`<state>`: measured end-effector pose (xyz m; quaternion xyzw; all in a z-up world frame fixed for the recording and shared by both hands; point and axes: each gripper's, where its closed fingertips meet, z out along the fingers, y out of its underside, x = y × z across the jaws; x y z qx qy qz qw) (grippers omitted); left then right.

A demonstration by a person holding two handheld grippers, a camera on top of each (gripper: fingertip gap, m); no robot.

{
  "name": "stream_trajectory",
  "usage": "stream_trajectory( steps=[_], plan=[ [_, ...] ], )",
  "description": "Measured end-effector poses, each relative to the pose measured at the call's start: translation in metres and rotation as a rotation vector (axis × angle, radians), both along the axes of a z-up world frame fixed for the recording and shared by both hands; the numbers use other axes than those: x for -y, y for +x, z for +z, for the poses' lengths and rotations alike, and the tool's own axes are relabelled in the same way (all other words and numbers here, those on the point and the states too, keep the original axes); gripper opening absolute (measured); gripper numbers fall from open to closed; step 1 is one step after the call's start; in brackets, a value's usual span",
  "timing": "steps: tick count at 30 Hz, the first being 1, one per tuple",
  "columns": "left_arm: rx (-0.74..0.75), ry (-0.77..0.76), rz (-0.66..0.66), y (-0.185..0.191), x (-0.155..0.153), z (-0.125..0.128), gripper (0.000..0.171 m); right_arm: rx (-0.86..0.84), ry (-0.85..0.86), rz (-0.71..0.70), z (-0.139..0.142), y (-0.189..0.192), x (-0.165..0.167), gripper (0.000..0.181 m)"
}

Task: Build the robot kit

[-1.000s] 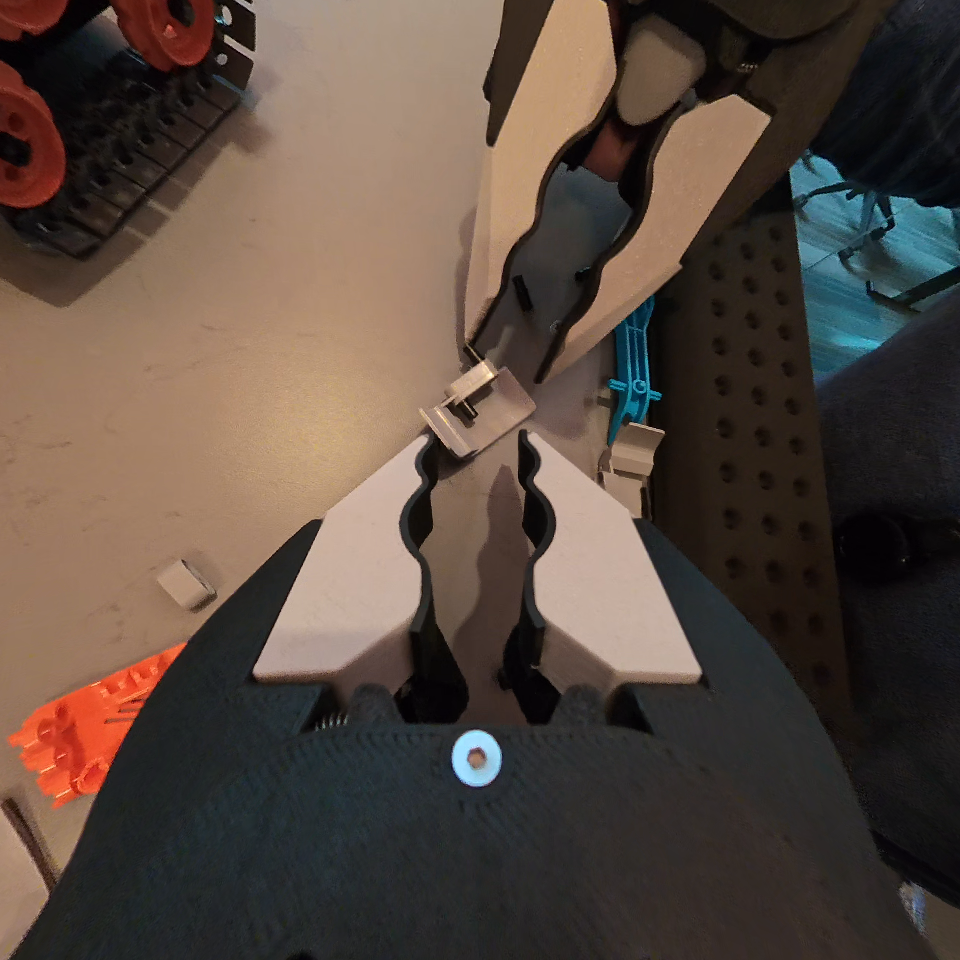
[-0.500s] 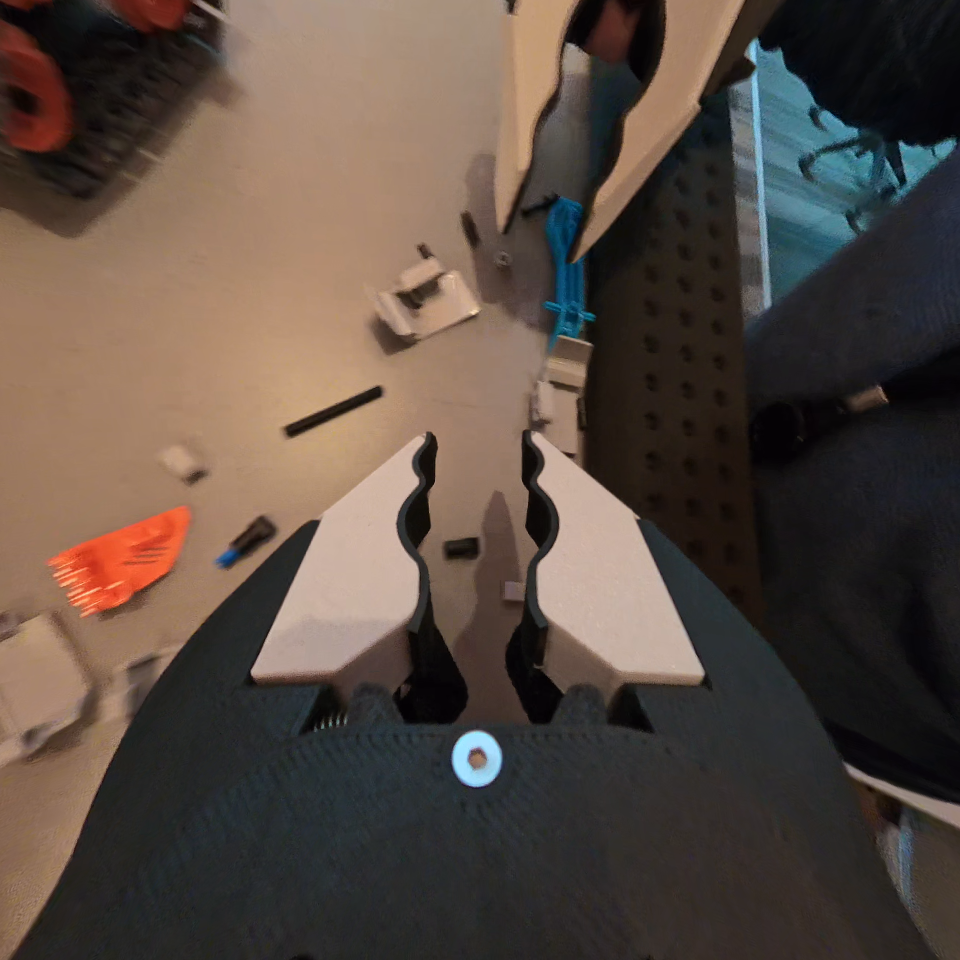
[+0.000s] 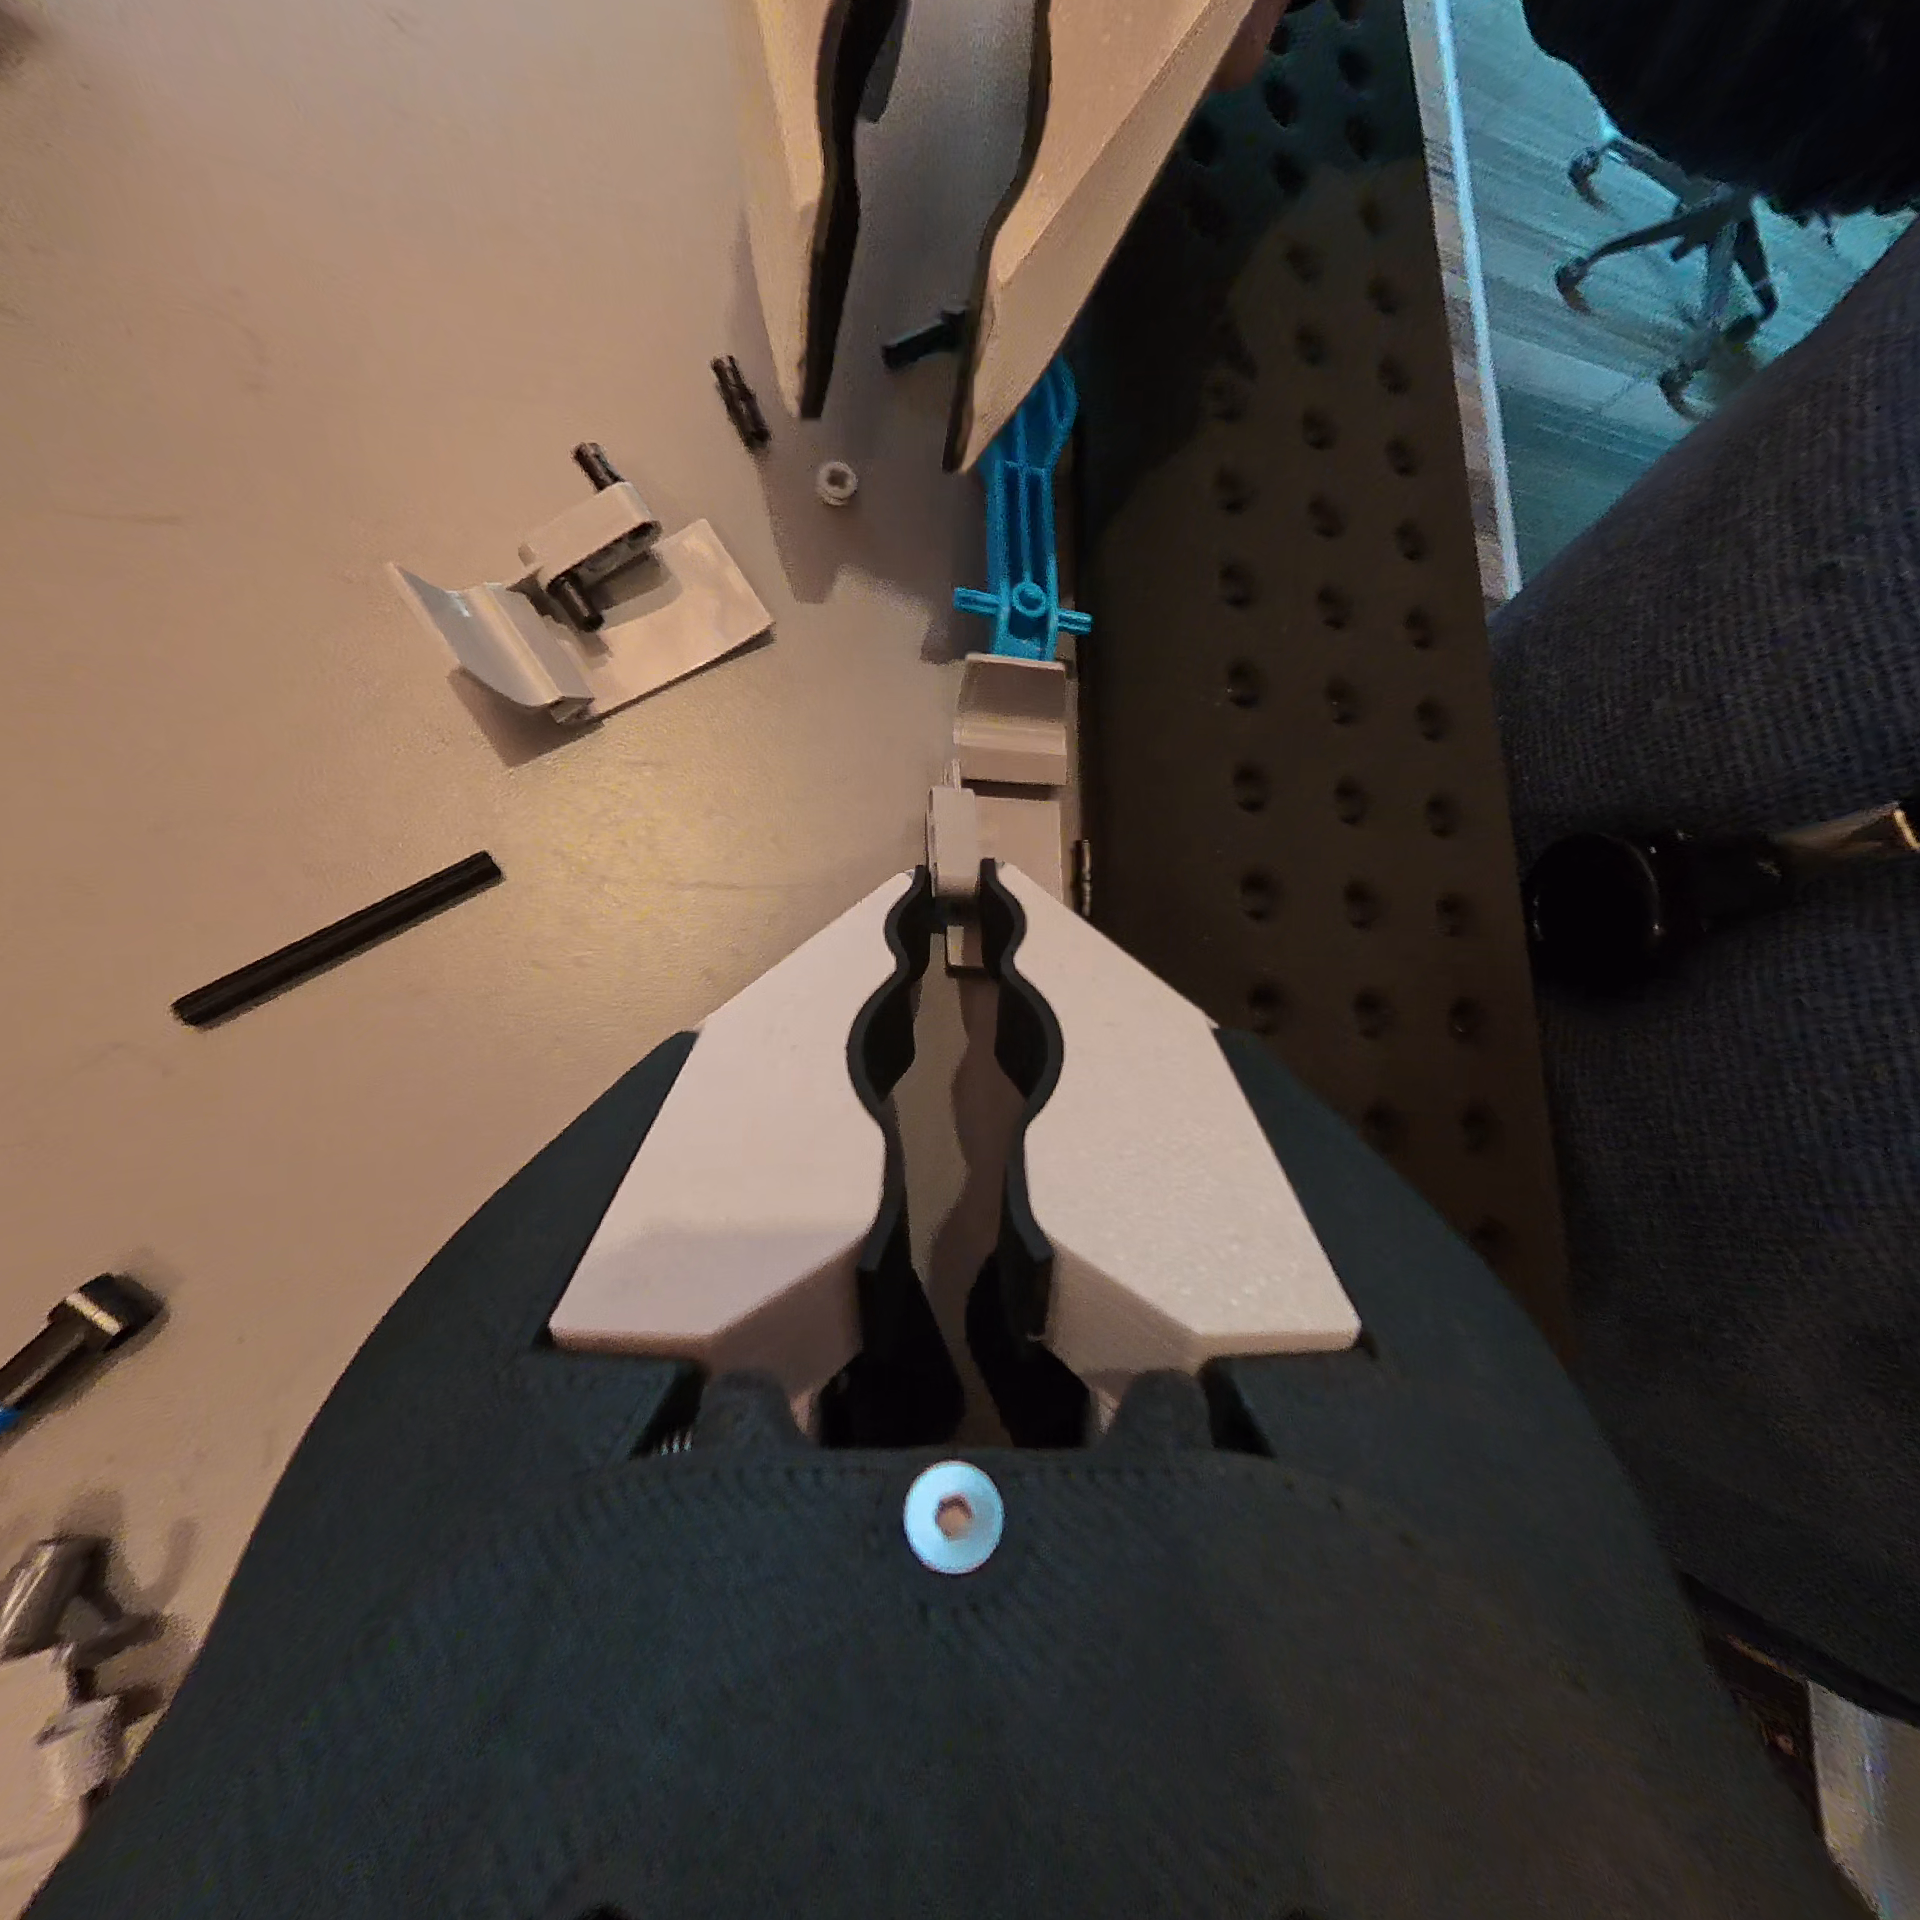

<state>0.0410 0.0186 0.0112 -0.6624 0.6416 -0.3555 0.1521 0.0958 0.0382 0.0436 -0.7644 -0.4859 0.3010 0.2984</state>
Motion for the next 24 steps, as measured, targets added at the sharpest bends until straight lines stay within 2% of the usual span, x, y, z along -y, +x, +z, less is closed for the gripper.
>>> stream_trajectory(
  steps=[6, 10, 14, 16, 20, 24],
  plan=[
    [0.084, 0.082, 0.167, 0.000, -0.030, 0.019, 0.006, -0.090, 0.044, -0.110, 0.018, -0.001, -0.019, 0.024],
    [0.205, 0.129, 0.303, 0.004, -0.053, 0.044, 0.006, -0.178, 0.050, -0.194, 0.030, -0.008, -0.032, 0.024],
    [0.281, 0.172, 0.373, 0.011, -0.064, 0.063, 0.006, -0.203, 0.037, -0.225, 0.029, -0.015, -0.037, 0.036],
    [0.322, 0.176, 0.381, 0.017, -0.064, 0.072, 0.006, -0.236, 0.037, -0.238, 0.032, -0.020, -0.038, 0.035],
    [0.376, 0.217, 0.411, 0.026, -0.070, 0.083, 0.006, -0.288, 0.043, -0.236, 0.038, -0.027, -0.040, 0.019],
    [0.454, 0.163, 0.447, 0.027, -0.075, 0.092, 0.006, -0.381, 0.058, -0.267, 0.053, -0.022, -0.045, 0.000]
  ],
)
